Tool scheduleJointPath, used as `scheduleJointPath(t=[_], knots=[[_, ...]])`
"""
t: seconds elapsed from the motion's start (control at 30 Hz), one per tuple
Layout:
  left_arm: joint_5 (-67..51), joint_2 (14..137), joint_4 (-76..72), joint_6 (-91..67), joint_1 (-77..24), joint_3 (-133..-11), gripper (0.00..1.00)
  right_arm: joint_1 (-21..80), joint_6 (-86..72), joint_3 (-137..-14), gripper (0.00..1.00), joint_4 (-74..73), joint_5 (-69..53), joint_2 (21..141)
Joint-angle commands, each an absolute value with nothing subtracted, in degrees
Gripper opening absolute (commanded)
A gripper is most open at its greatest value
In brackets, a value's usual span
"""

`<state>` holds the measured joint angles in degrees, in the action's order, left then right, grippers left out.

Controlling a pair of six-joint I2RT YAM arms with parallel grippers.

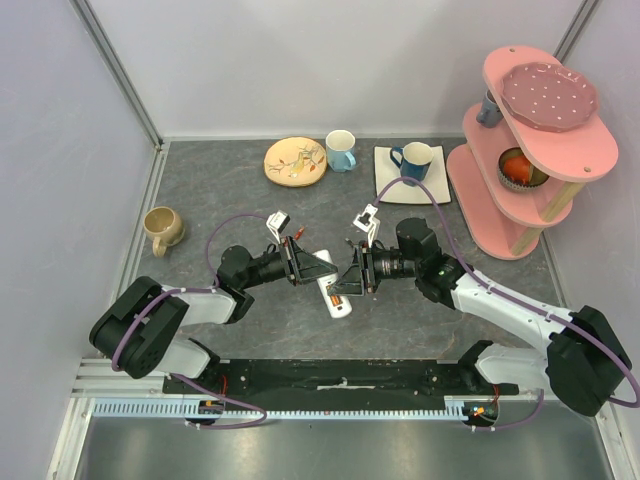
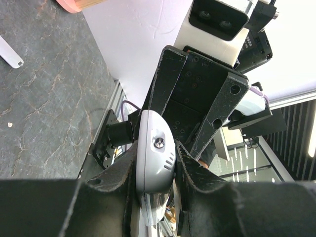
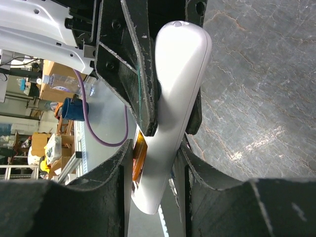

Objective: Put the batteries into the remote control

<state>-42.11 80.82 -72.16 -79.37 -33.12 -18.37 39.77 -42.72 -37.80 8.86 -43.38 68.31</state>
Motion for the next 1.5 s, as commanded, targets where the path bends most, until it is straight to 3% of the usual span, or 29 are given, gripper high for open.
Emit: scheduleJointPath(t=[0.0, 0.87, 1.07, 1.47], knots=[[-42.5, 78.8, -95.4, -81.6, -33.6, -20.4, 0.02, 39.7, -39.4, -39.1, 0.43, 6.0, -37.4, 69.3], [-39.6, 80.6, -95.4, -80.7, -38.8, -22.4, 0.02, 40.0, -43.7, -39.3, 0.43, 11.4, -34.6, 71.3], [-39.6, 80.8, -95.4, -80.3, -38.8, -21.9, 0.02, 40.0, -43.1, -39.8, 0.47, 9.7, -34.9, 70.5], [-41.0, 80.8, -95.4, -79.6, -36.1, -20.5, 0.02, 40.0, -39.2, -41.9, 0.66, 1.3, -36.4, 67.0]])
